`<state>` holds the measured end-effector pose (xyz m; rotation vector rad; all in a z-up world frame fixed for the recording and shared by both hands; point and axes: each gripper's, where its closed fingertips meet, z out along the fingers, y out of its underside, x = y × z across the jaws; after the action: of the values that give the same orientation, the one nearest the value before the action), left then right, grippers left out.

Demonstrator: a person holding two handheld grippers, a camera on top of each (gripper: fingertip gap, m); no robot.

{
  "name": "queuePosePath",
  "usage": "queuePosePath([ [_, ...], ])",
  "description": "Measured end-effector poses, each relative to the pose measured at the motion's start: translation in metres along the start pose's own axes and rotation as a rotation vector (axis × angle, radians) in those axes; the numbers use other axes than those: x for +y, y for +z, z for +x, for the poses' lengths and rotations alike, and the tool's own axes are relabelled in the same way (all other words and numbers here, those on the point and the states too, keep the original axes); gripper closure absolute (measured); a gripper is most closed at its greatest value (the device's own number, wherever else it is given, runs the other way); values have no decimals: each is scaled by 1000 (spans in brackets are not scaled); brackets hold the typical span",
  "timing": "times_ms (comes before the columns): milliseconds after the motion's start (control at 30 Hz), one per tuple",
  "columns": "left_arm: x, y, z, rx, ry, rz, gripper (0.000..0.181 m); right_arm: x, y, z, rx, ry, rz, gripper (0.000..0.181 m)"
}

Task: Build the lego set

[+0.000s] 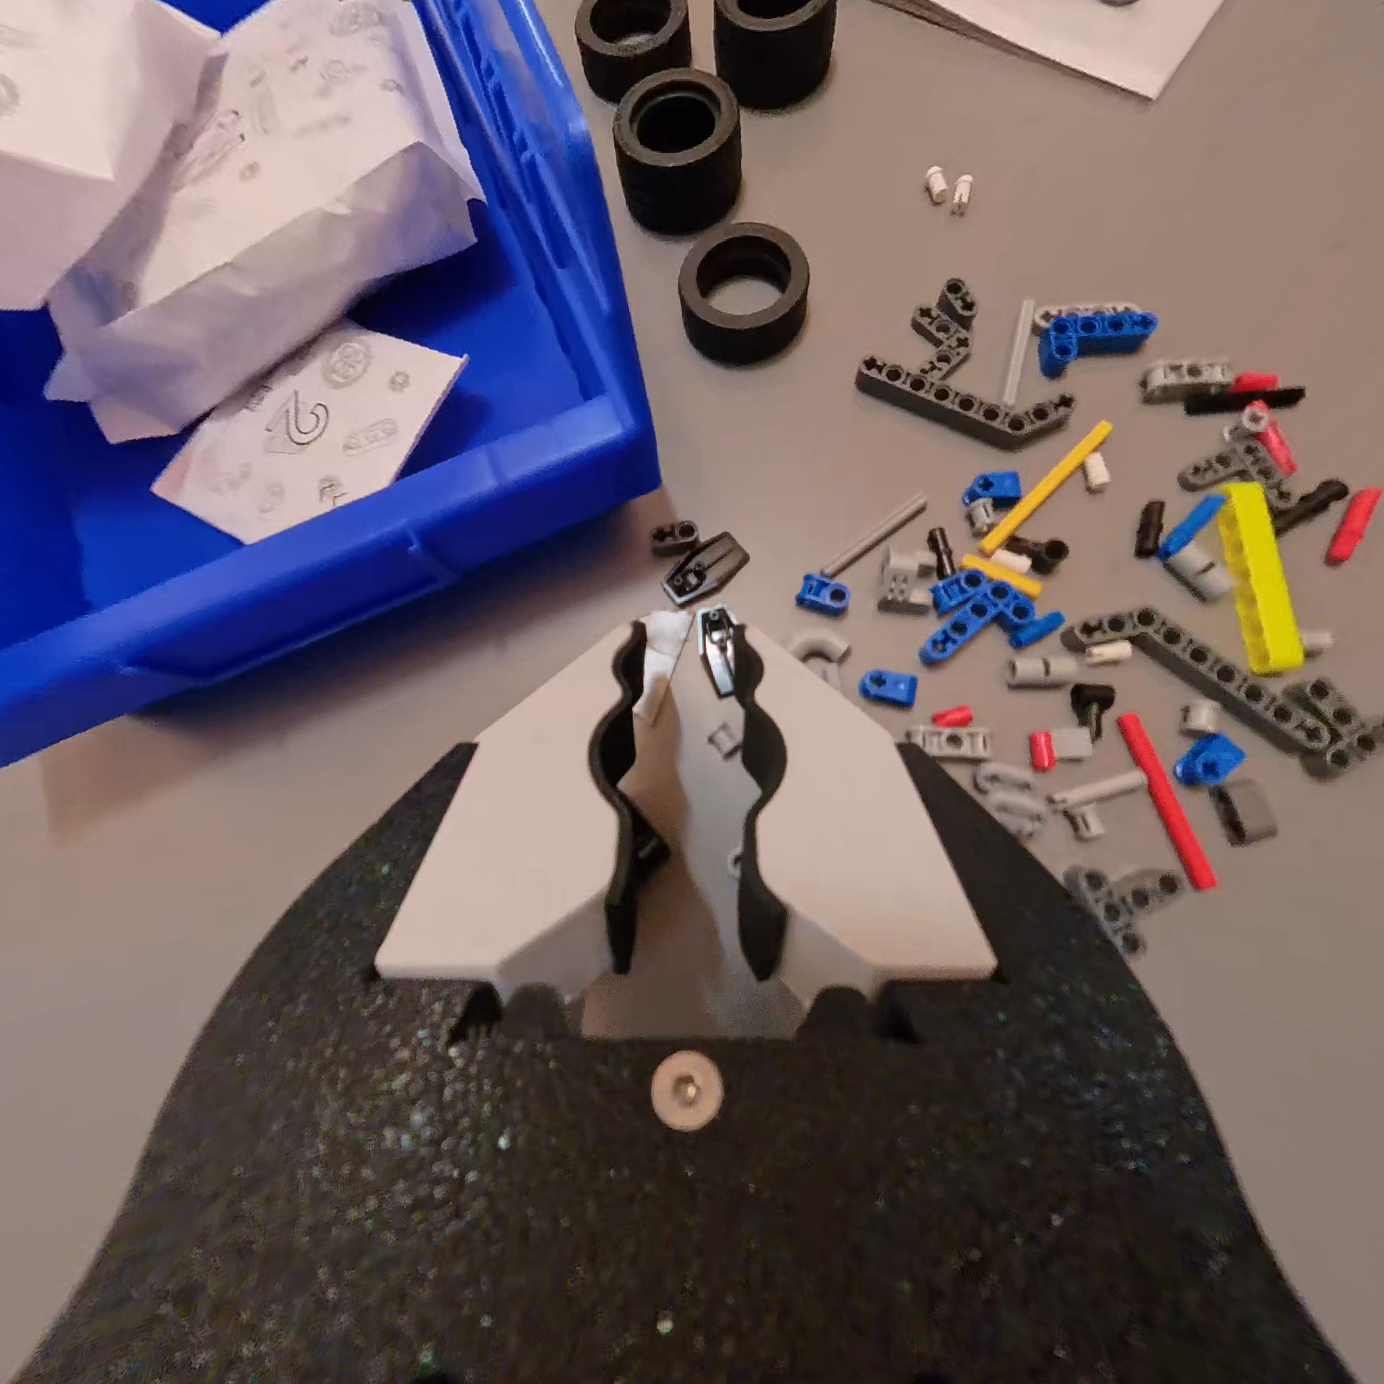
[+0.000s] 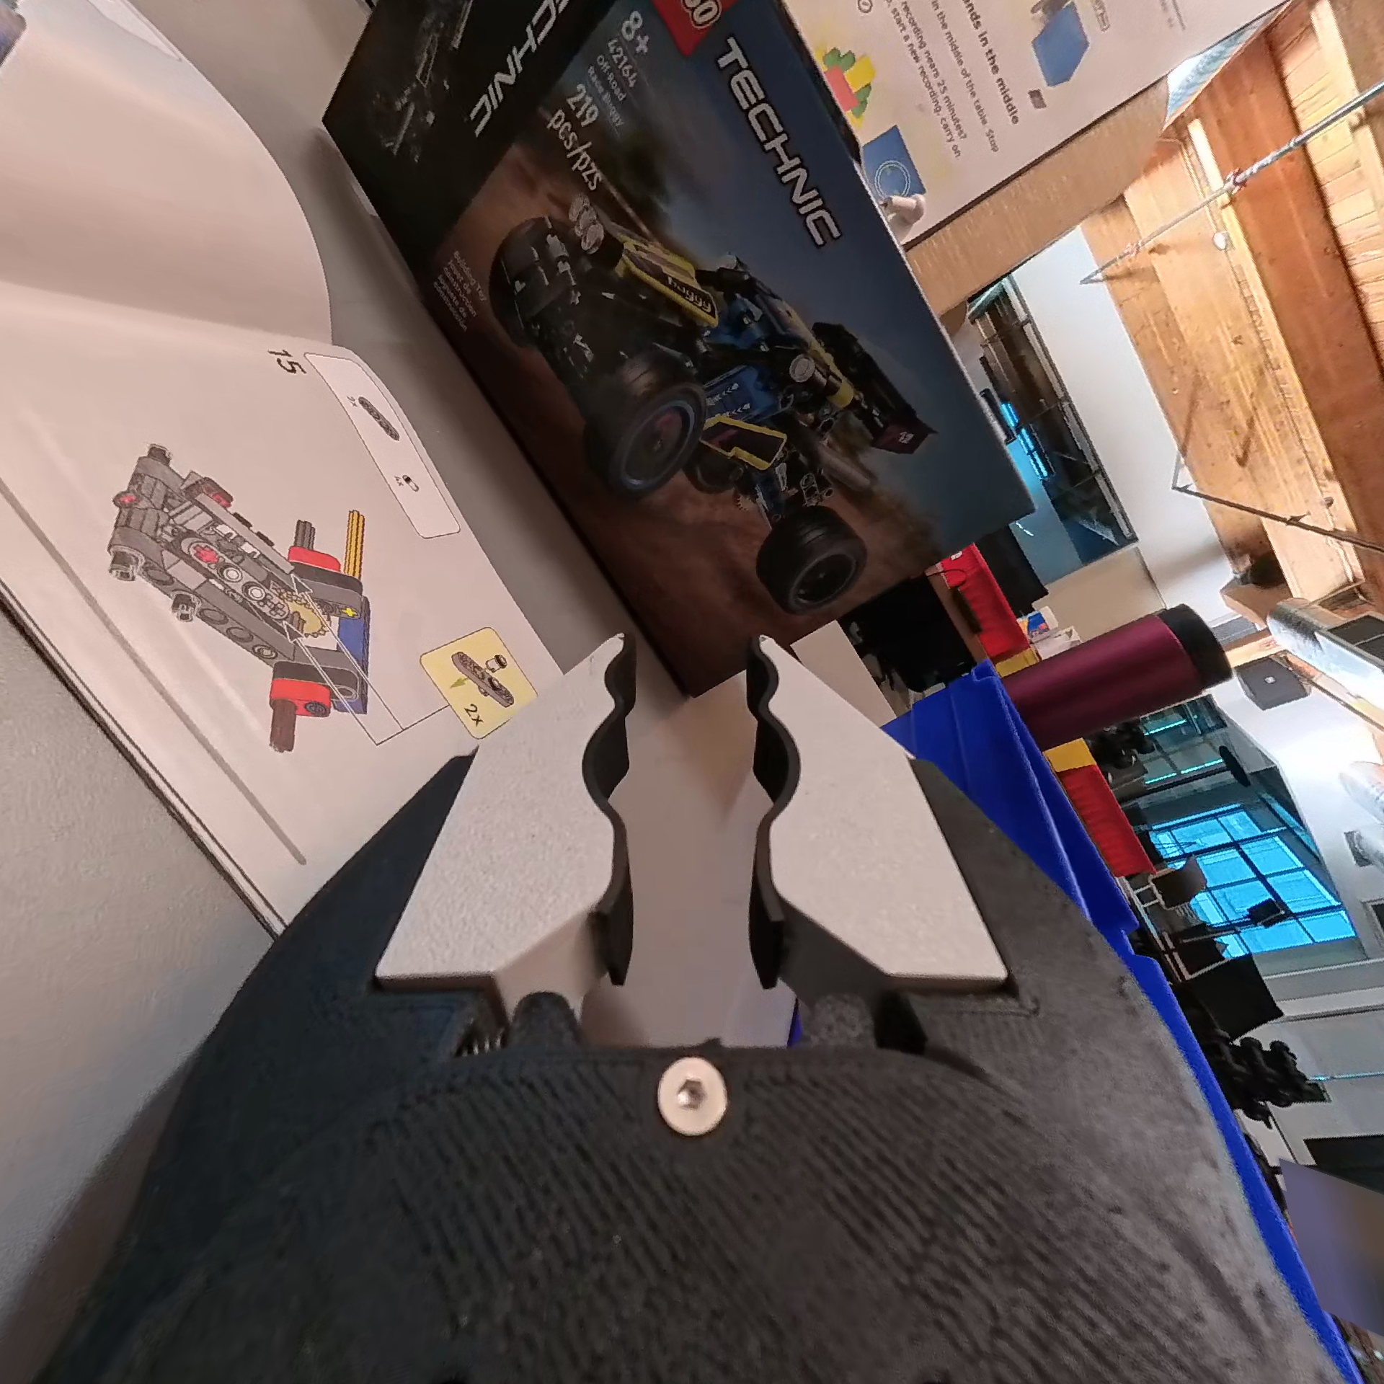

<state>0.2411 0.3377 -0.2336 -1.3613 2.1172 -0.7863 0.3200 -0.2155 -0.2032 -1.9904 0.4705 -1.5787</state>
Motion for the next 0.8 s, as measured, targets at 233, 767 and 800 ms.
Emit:
queuePosePath([
  [233, -11, 20, 7, 60, -105, -18, 163, 0, 1, -2, -4, -15, 0, 154],
  [767, -9, 31, 77, 222, 222, -77, 169, 1, 1, -4, -14, -30, 0, 154],
  [800, -12, 29, 77, 223, 215, -64, 170, 1, 2, -4, -15, -33, 0, 154],
])
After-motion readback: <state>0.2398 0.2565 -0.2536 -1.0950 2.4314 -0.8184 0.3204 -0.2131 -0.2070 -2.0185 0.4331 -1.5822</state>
